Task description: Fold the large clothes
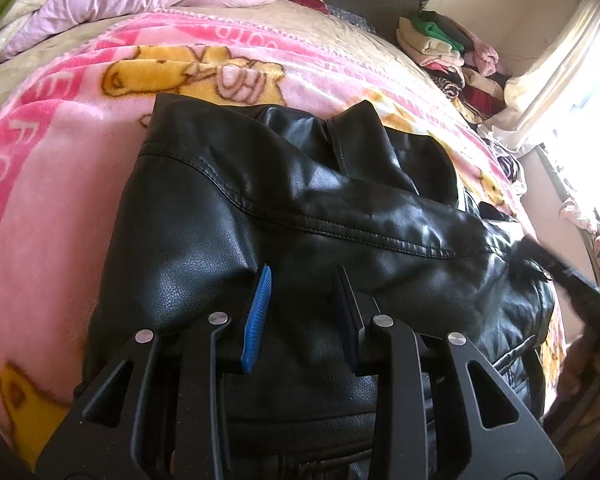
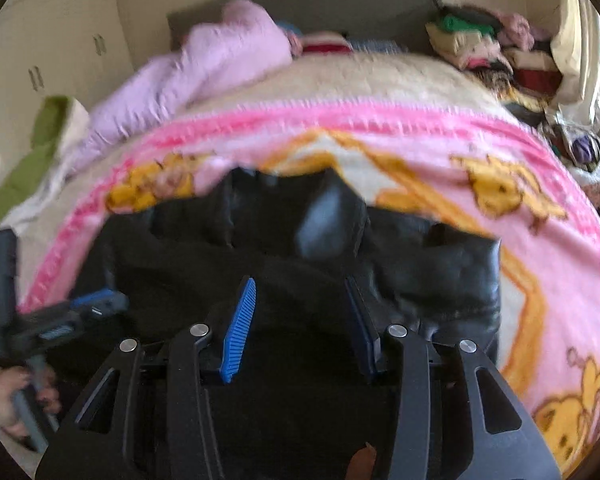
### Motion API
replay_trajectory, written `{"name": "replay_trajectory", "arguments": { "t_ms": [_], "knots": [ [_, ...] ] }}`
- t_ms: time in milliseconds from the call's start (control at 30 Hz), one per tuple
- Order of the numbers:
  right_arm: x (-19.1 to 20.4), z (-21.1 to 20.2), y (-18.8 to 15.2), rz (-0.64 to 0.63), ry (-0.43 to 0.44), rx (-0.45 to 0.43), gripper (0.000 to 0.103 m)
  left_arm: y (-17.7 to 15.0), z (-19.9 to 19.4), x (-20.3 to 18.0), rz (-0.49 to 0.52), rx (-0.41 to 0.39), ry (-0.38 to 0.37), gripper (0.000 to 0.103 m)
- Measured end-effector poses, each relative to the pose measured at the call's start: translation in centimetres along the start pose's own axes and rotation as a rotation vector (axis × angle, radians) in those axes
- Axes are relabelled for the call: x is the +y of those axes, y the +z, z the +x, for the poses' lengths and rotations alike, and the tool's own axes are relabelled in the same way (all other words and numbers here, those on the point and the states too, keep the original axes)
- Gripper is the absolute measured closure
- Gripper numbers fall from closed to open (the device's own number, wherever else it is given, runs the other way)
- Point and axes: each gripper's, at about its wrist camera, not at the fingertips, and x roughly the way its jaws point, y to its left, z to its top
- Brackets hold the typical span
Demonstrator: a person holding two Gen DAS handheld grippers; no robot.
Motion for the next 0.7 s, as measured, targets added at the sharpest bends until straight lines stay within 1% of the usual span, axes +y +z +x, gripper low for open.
{"name": "replay_trajectory", "arguments": {
  "t_ms": [100, 167, 233, 400, 500, 600, 700],
  "knots": [
    [-0.9, 1.8, -1.2, -0.005, -0.039, 0.068, 0.063, 0.0, 0.0, 0.0, -0.002, -0.001, 0.001, 0.079],
    [-1.7, 2.8, -1.9, 0.011, -0.025, 0.092, 0.067, 0.0, 0.0, 0.0, -0.001, -0.001, 0.001, 0.079],
    [-2.7, 3.7, -2.5, 0.047, 0.007, 0.096, 0.068, 0.0, 0.0, -0.1, -0.002, -0.001, -0.002, 0.079],
    [-3.0, 3.8, -2.6, 0.072, 0.023, 0.091, 0.068, -0.2, 0.0, -0.1, 0.004, -0.004, -0.005, 0.079],
    [-3.5, 2.2, -2.3, 0.111, 0.067, 0.054, 0.068, -0.1, -0.1, 0.1, 0.000, -0.006, -0.017, 0.079],
    [-3.7, -0.8, -2.4, 0.131, 0.090, -0.016, 0.065, 0.3, -0.6, 0.2, -0.002, -0.006, -0.024, 0.079],
    [-4.0, -2.9, -2.6, 0.148, 0.111, -0.049, 0.060, 0.7, -1.2, 0.3, -0.006, -0.007, -0.036, 0.079]
  ]
}}
